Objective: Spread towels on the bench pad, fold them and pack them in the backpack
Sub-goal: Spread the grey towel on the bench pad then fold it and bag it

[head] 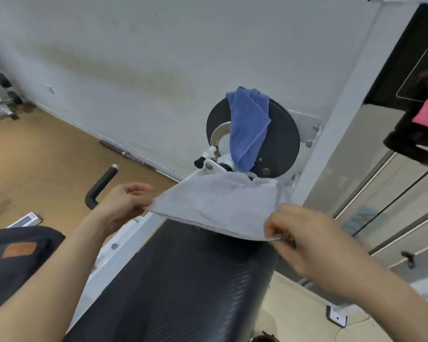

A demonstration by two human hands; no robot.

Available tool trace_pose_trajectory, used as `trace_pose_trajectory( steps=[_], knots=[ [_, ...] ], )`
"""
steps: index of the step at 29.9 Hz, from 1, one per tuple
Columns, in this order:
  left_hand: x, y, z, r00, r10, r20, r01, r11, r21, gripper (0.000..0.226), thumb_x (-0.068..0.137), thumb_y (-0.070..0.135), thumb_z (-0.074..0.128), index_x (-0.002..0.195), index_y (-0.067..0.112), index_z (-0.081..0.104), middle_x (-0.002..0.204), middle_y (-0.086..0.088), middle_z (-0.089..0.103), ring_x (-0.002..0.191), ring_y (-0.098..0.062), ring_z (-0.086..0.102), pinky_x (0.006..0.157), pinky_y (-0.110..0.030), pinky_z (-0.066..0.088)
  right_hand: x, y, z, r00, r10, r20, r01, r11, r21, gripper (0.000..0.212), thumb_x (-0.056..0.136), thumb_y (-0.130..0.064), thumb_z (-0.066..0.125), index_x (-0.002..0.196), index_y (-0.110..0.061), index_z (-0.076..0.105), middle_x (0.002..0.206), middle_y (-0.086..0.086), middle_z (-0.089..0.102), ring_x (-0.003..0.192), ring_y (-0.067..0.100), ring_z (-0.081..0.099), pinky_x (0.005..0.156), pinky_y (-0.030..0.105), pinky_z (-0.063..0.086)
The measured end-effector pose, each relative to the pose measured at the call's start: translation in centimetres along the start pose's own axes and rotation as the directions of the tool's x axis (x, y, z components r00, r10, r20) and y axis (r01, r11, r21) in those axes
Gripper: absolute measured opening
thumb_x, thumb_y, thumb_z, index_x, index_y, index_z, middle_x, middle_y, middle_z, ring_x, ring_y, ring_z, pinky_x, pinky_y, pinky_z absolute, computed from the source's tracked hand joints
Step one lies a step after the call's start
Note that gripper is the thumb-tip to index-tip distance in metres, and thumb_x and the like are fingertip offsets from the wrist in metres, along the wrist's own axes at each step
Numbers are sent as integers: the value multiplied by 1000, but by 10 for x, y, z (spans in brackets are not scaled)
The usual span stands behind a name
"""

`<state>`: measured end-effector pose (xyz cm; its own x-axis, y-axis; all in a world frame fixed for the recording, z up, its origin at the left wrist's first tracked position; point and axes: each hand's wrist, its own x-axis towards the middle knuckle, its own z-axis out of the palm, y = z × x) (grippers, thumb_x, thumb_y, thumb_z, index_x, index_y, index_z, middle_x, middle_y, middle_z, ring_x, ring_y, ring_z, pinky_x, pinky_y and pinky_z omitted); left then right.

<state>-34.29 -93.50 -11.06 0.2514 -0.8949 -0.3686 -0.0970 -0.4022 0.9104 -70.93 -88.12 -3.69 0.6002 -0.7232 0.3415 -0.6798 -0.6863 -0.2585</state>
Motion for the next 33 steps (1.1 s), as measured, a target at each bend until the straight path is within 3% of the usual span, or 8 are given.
trace_pose_trajectory(
  steps=[3, 6, 10, 16, 21, 26, 30, 33],
  knots=[
    [-10, -63, -11, 969, -241, 54, 229, 960, 161, 35, 79, -6, 71, 109, 11, 65, 102, -15, 60, 91, -25, 61, 74, -30, 54, -23, -14, 42, 983, -95, 159, 91, 995, 31, 14, 78, -20, 50, 80, -32, 44, 77, -11, 45, 61, 14, 49, 50, 31, 47],
    [-18, -94, -12, 946, -322, -35, 323, 933, 156, 34, 78, -2, 73, 107, 12, 65, 108, -13, 60, 96, -25, 63, 76, -30, 56, -33, -19, 62, 972, -132, 193, 112, 988, 109, 8, 80, -21, 43, 79, -28, 46, 79, -10, 44, 65, 5, 34, 55, 26, 39],
    [-32, -106, -11, 935, -341, -100, 352, 927, 131, 22, 83, 2, 68, 103, 6, 63, 91, -16, 64, 67, -19, 62, 58, -25, 53, -41, -23, 73, 965, -177, 193, 151, 979, 140, 11, 82, -18, 42, 79, -25, 49, 81, -9, 44, 71, 2, 29, 59, 25, 37],
    [-58, -116, -13, 935, -285, -214, 325, 927, 186, 20, 82, -1, 68, 98, 10, 63, 84, -14, 67, 68, -19, 66, 66, -28, 56, -58, -39, 75, 966, -217, 141, 197, 970, 140, 9, 81, -15, 52, 80, -22, 56, 78, -7, 47, 69, 11, 45, 54, 27, 41],
    [-82, -116, -4, 908, -298, -295, 306, 952, -21, 17, 89, -1, 51, 95, 14, 58, 96, -10, 58, 74, -23, 61, 69, -31, 57, -76, -60, 86, 953, -289, 93, 271, 947, 170, 8, 76, -8, 58, 75, -16, 59, 73, -3, 46, 61, 18, 48, 41, 32, 44],
    [-118, -115, 1, 897, -174, -407, 234, 967, 102, 24, 82, -5, 50, 97, 12, 58, 75, -12, 58, 49, -18, 46, 40, -22, 37, -102, -90, 88, 925, -376, 62, 361, 917, 171, 15, 74, -7, 69, 73, -17, 58, 71, -3, 46, 61, 19, 47, 42, 32, 43],
    [-148, -120, -4, 863, -77, -499, 220, 947, 236, 18, 76, -1, 55, 88, 11, 62, 71, -12, 65, 57, -24, 56, 59, -38, 56, -120, -117, 87, 885, -463, 42, 450, 877, 171, 24, 65, -1, 76, 70, -16, 58, 65, -2, 47, 55, 20, 44, 46, 32, 41],
    [-170, -120, -12, 842, 33, -539, 214, 896, 390, 19, 77, 2, 54, 78, 20, 61, 79, -8, 68, 66, -26, 63, 65, -40, 57, -135, -140, 91, 871, -490, 31, 474, 856, 205, 26, 64, -2, 75, 71, -19, 57, 65, -3, 46, 56, 20, 45, 49, 33, 42]
  ],
)
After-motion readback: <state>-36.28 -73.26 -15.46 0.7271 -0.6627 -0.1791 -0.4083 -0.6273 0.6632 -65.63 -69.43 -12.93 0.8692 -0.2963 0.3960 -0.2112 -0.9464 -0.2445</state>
